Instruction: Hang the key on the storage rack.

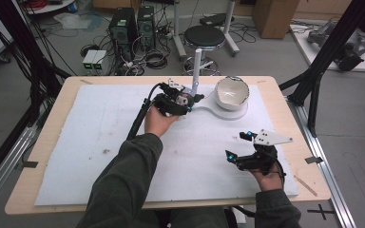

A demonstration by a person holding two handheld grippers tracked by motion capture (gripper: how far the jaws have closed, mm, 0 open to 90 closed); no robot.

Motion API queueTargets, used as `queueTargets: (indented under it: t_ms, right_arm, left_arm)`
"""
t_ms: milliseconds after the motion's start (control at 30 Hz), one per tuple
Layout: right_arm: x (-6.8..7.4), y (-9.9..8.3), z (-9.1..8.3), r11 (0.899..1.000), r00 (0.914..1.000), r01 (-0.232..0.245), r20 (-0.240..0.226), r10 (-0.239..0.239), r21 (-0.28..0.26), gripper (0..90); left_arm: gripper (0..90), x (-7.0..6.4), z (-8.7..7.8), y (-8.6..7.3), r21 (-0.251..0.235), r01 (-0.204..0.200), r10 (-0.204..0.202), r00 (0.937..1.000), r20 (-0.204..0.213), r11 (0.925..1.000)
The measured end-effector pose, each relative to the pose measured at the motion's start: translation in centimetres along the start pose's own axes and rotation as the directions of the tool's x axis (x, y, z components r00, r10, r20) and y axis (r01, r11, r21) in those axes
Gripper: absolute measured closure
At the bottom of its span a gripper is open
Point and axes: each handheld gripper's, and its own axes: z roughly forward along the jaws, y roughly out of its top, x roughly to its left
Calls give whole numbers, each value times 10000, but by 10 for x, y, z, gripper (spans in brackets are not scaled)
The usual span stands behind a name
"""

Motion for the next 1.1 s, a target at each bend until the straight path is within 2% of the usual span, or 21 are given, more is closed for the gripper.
queueTargets:
  t_ms: [200,433,733,1100]
  right_arm:
    - [0,0,0,10000,10000,7,3,-7,7,100]
    - [0,0,0,10000,10000,21,-10,-21,-22,100]
    - [0,0,0,10000,10000,36,16,-36,-40,100]
    - [-1,0,-1,10000,10000,9,56,-9,-21,100]
  left_arm:
    - [395,0,1,0,14,33,-33,10000,-22,10000]
    - [344,1,3,-1,254,-16,14,10000,63,9997]
    - [327,2,-1,0,61,52,-53,9999,97,10000]
    - [321,1,-8,2,-89,-170,172,9997,192,9998]
